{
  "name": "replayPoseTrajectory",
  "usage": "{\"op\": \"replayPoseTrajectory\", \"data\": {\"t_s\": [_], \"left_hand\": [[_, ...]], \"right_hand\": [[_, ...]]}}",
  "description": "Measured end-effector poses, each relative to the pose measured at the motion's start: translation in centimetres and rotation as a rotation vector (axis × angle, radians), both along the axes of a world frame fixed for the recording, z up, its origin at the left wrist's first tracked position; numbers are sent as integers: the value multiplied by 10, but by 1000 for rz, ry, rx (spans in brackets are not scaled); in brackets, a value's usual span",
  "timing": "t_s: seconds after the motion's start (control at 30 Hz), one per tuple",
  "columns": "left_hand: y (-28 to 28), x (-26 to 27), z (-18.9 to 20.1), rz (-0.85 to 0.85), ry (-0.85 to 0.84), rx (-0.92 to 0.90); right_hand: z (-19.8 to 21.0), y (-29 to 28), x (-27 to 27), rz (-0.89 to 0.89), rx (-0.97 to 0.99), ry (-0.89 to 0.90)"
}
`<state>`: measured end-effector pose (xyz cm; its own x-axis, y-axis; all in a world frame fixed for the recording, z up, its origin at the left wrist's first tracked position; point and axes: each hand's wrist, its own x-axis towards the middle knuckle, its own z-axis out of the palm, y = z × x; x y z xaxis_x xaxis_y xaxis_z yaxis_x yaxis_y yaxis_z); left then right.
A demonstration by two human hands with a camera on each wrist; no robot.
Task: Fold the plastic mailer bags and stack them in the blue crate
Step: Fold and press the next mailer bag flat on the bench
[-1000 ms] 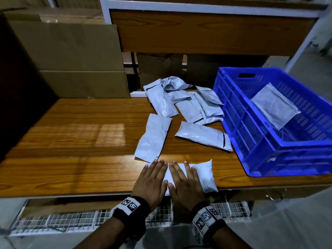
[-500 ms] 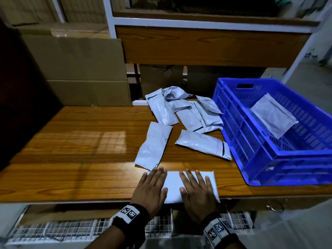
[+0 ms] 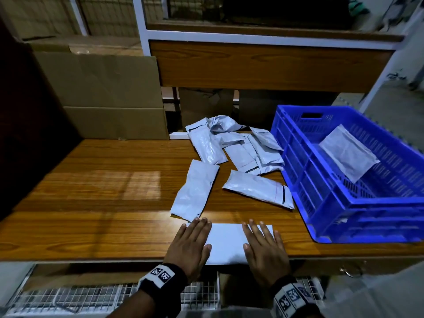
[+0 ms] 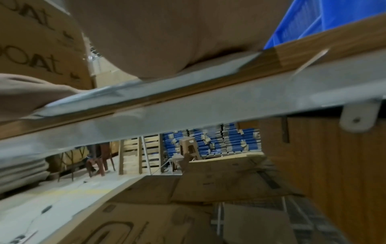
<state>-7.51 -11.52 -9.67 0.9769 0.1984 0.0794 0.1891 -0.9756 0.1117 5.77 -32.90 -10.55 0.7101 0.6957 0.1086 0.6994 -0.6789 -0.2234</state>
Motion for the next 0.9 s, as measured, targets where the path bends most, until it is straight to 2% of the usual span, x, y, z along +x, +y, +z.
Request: {"op": "replayPoseTrajectory", "data": {"t_s": [0.2, 0.27, 0.33, 0.43, 0.57, 0.73, 0.9], "left_hand": [[5, 10, 2, 24, 13, -13], [5, 14, 9, 17, 79, -52], [1, 18, 16, 12, 103, -17], [-15, 22, 19, -41, 14, 20], [-30, 20, 11, -60, 86, -11], [-22, 14, 2, -70, 63, 12], [-9, 2, -3, 11, -5, 6]], "right_hand": [[8, 3, 20, 57, -153, 28], [14, 8, 19, 54, -200, 32], [18, 17, 14, 42, -219, 27], [20, 37, -9, 89, -207, 35], [12, 45, -26, 108, -152, 18], [7, 26, -9, 49, -107, -6], [3, 10, 5, -69, -80, -29]]}}
